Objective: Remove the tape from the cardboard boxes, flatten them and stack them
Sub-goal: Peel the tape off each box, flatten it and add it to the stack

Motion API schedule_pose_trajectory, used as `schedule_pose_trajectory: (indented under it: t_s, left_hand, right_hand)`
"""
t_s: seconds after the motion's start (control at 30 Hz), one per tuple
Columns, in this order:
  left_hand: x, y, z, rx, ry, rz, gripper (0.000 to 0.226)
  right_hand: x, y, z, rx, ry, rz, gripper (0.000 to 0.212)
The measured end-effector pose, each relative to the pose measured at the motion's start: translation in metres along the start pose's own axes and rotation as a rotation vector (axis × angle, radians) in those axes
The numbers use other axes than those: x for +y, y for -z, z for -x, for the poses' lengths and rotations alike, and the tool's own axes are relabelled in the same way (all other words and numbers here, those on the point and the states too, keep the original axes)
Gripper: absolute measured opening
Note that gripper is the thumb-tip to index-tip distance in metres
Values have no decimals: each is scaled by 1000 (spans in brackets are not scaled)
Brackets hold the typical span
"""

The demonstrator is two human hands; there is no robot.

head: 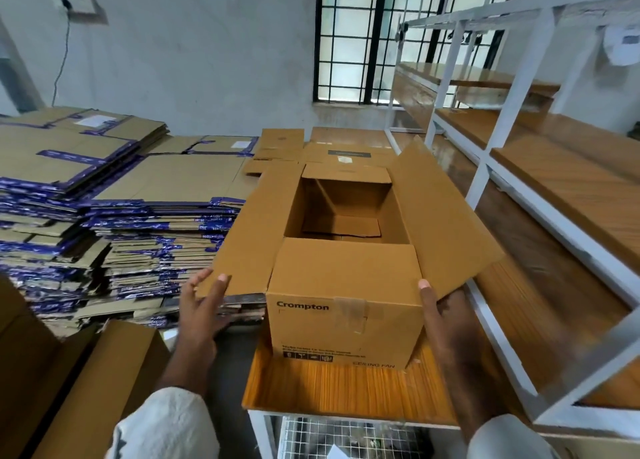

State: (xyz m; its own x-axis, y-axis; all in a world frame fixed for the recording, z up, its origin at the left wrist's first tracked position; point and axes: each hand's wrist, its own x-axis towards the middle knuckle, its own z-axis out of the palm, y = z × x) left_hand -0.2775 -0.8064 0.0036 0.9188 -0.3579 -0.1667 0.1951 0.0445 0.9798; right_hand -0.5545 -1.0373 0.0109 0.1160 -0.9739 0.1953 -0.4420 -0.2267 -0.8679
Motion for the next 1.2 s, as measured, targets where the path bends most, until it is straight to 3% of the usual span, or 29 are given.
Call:
schedule_pose_trajectory:
  t_s: [0.07,0.13,0.2,0.27,0.4,0.5,0.6,0.77,0.83,0.93,0.97,1.03,1.07,1.13,1.2]
  left_hand:
    - [22,11,-12,132,-181,-386,41]
    - [49,4,-17,294,-369,-845,44]
    - [71,-18,-13,258,-546,-1102,41]
    - [84,-42,-3,155,-592,-1263,38]
    - [84,-60,11,-8,-625,-1646,59]
    - [74,-57,9,-211,-628,-1504,59]
    - [74,-44,12,-390,-504,-945,52]
    - [91,-30,5,-358,-146,-256,56]
    - [95,-24,-8,-468,-65,-163,60]
    - [100,-25,-13,-741,-111,-446,42]
    - [100,-28,-11,-820,-148,-565,42]
    - [98,-40,-2,-974,-196,-704,47]
    - [92,-46,4,-1030,-231,-777,47]
    - [73,-62,11,-1028,-429,-1067,42]
    - [56,-75,23,-843,-682,-1390,32]
  right_hand:
    - [-11,7,15,223,131,60,35]
    - [-32,9,35,255,301,50,26]
    - [-60,-1,45,163,566,98,21]
    - [-89,-21,35,-4,740,142,27]
    - [-135,-69,-14,-384,669,527,54]
    - [-141,-90,-44,-585,552,802,63]
    - [-156,-80,-50,-647,525,829,55]
    - [-218,-30,-18,-461,655,674,50]
    - [-239,-7,-4,-645,541,754,48]
    - [-235,6,20,-1054,355,874,22]
    - [-224,2,27,-1085,379,960,36]
    - [-192,-15,34,-1038,366,1066,78]
    - [-176,-25,35,-1004,310,1060,84]
    - [-141,-44,38,-904,242,1001,65]
    - [-113,-53,43,-726,273,1006,41]
